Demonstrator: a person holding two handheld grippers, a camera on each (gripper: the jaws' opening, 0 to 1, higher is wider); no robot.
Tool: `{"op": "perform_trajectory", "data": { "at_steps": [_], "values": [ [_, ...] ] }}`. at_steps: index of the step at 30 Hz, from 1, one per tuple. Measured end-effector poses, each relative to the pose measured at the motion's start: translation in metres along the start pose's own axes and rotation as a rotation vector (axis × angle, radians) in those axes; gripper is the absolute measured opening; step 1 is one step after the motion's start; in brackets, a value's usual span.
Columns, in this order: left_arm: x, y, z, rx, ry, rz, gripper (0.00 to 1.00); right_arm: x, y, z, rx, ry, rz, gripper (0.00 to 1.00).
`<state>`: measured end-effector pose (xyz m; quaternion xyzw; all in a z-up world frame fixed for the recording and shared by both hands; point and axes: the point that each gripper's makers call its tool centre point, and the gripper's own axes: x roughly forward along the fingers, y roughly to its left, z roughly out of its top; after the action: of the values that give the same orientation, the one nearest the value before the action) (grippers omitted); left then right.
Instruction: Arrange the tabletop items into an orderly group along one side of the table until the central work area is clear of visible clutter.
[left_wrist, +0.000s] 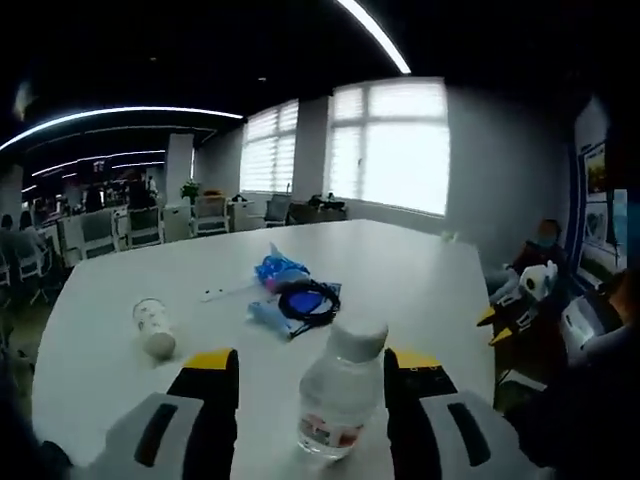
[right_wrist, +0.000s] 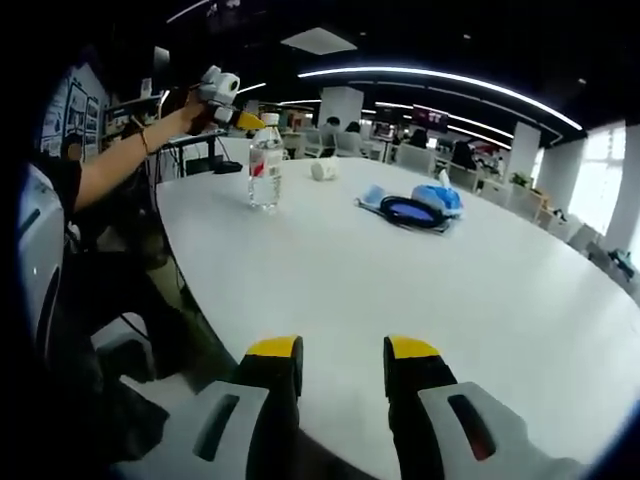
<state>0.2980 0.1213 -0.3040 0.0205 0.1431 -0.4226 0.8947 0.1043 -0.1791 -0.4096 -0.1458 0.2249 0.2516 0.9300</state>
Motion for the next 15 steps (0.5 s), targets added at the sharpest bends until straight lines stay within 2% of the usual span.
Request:
{"op": "perform_trajectory", "data": {
  "at_steps": [1, 2, 3, 7, 8, 12, 15],
  "values": [
    [-0.002, 0.004, 0.001, 0.001, -0.01, 0.033, 0.58, 0.0, 0.0, 0.0, 0.0, 0.001, 0.001, 0.3],
    [-0.002, 0.002, 0.0, 0.015, -0.007, 0.029, 0.58, 0.0, 0.0, -0.001, 0.0, 0.002, 0.001, 0.3],
    [-0.005, 0.003, -0.001, -0.007, -0.016, 0.078, 0.58, 0.0, 0.0, -0.001, 0.002, 0.004, 0.001, 0.3],
    [-0.006, 0.002, -0.001, -0.003, -0.012, 0.088, 0.59, 0.0, 0.0, -0.001, 0.003, 0.003, 0.002, 0.3],
    [-0.008, -0.004, 0.0, -0.008, -0.037, 0.155, 0.59, 0.001, 0.001, 0.0, 0.002, -0.001, 0.009, 0.3],
    [-0.008, -0.022, -0.003, -0.021, -0.046, 0.191, 0.59, 0.005, 0.005, 0.0, -0.001, 0.001, 0.029, 0.3],
    [-0.016, -0.019, -0.001, 0.016, -0.054, 0.297, 0.59, 0.006, 0.008, 0.0, -0.007, -0.002, 0.043, 0.3]
  ]
}}
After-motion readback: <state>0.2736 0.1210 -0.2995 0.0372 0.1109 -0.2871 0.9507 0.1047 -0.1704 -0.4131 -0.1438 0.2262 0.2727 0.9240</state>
